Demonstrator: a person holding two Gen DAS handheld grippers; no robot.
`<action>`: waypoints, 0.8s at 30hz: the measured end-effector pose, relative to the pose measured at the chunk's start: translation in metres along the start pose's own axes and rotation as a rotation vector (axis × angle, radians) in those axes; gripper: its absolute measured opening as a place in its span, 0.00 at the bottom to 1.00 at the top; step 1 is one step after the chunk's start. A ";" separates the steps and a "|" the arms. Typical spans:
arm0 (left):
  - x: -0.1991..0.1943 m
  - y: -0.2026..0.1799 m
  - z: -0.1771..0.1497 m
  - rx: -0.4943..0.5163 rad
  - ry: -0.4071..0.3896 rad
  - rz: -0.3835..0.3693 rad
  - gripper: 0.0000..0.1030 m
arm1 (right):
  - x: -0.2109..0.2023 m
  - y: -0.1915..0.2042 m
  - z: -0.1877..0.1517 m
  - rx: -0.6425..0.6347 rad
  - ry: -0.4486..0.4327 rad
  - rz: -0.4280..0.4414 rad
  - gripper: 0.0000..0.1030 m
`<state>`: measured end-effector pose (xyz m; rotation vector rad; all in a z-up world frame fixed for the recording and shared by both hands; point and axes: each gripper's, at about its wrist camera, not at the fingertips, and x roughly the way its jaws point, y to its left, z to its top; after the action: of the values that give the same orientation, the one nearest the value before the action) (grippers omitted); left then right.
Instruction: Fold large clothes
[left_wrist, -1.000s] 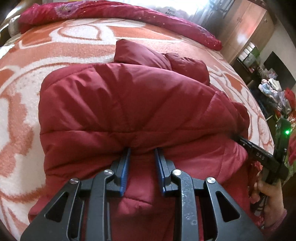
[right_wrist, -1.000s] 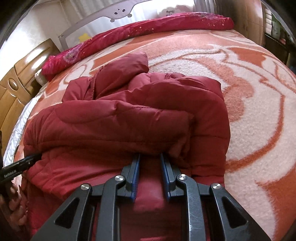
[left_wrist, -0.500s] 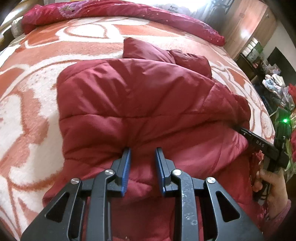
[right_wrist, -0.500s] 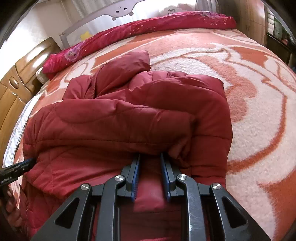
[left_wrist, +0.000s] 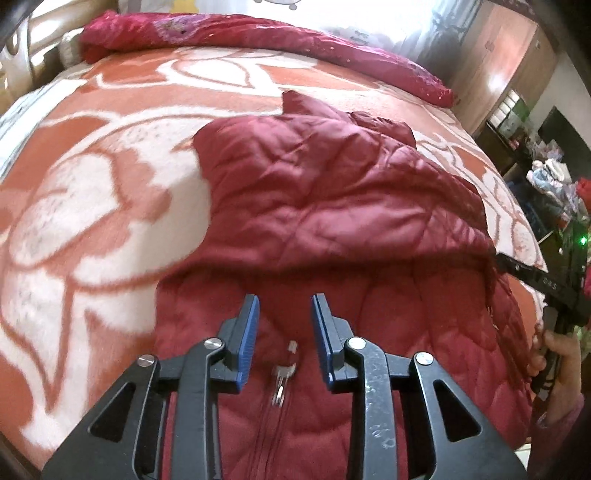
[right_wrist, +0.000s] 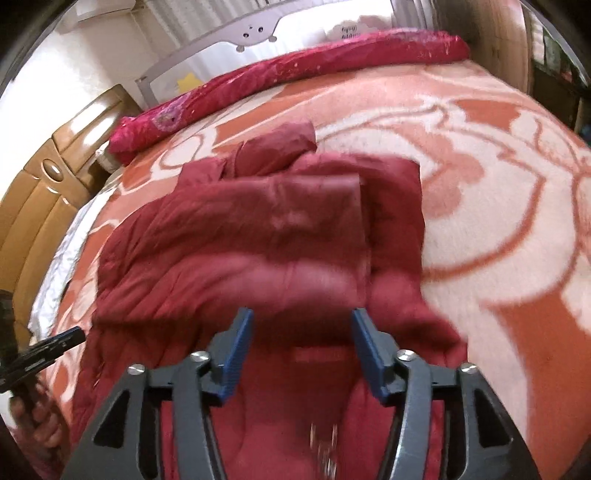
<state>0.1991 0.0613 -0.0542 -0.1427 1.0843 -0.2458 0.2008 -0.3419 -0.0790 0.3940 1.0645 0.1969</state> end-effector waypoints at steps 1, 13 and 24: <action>-0.004 0.004 -0.006 -0.007 0.002 0.002 0.30 | -0.004 -0.001 -0.006 0.002 0.010 0.013 0.61; -0.040 0.043 -0.075 -0.076 0.030 0.005 0.56 | -0.073 -0.033 -0.081 0.004 0.010 -0.013 0.65; -0.045 0.052 -0.108 -0.069 0.093 -0.010 0.62 | -0.098 -0.069 -0.125 0.021 0.077 -0.057 0.71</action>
<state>0.0898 0.1242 -0.0775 -0.1999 1.1850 -0.2257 0.0424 -0.4114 -0.0810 0.3773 1.1530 0.1509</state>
